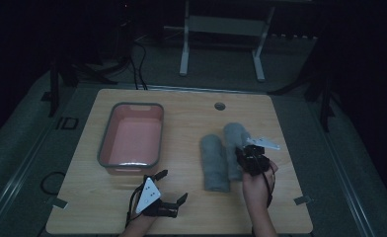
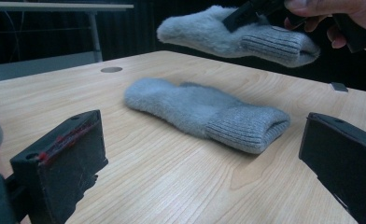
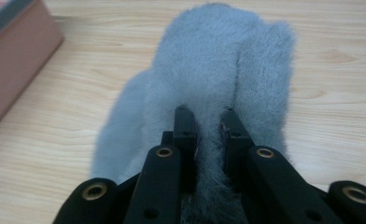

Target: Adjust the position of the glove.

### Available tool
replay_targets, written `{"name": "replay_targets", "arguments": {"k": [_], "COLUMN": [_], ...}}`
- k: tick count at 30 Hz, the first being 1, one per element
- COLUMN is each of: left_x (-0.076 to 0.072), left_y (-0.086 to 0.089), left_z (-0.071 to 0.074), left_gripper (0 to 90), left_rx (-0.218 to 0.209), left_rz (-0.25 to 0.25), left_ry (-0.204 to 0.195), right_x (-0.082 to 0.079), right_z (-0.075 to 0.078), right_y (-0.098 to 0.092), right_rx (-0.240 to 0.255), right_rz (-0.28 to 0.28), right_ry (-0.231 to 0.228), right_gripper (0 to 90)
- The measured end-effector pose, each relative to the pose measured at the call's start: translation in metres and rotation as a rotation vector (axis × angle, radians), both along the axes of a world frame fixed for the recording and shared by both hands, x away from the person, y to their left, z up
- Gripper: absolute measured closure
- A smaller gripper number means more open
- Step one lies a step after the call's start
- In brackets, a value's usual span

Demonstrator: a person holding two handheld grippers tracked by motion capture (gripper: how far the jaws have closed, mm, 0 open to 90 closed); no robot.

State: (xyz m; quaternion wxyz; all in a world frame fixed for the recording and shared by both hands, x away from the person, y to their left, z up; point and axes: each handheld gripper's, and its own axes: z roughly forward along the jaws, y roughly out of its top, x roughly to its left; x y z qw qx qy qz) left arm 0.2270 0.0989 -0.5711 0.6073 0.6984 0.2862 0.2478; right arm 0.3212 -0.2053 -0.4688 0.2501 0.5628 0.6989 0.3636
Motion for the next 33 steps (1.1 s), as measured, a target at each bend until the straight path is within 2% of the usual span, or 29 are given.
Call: {"name": "replay_targets", "arguments": {"k": [7,12,21,24,26,29,33], "left_x": [-0.001,0.000,0.000,0.000,0.000,0.001,0.001], "left_y": [0.000,0.001,0.001,0.001,0.001,0.002,0.001], "left_z": [0.000,0.000,0.000,0.000,0.000,0.000,0.000], "left_gripper": [0.8,0.8,0.8,0.8,0.8,0.8,0.8], "left_rx": [-0.001,-0.010,-0.010,-0.013,-0.016,-0.017,-0.016], "left_rz": [-0.004,-0.007,-0.019,-0.018,-0.020,-0.022,-0.023], "left_ry": [0.001,0.011,0.016,0.020,0.022,0.023,0.020], "right_x": [0.001,0.000,0.001,0.005,0.006,0.007,0.008], "right_z": [-0.002,-0.012,-0.034,-0.039,-0.044,-0.052,-0.056], "right_y": [0.034,0.051,0.064,0.063,0.062,0.065,0.064], "right_rx": [0.014,0.027,0.005,-0.005,0.004,-0.014,0.004], "right_rz": [0.019,0.017,0.029,0.024,0.027,0.050,0.059], "right_ry": [0.031,0.050,0.096,0.103,0.118,0.126,0.131], "right_gripper": [80.7,80.7,80.4,79.8,78.8,78.4,75.7]}}
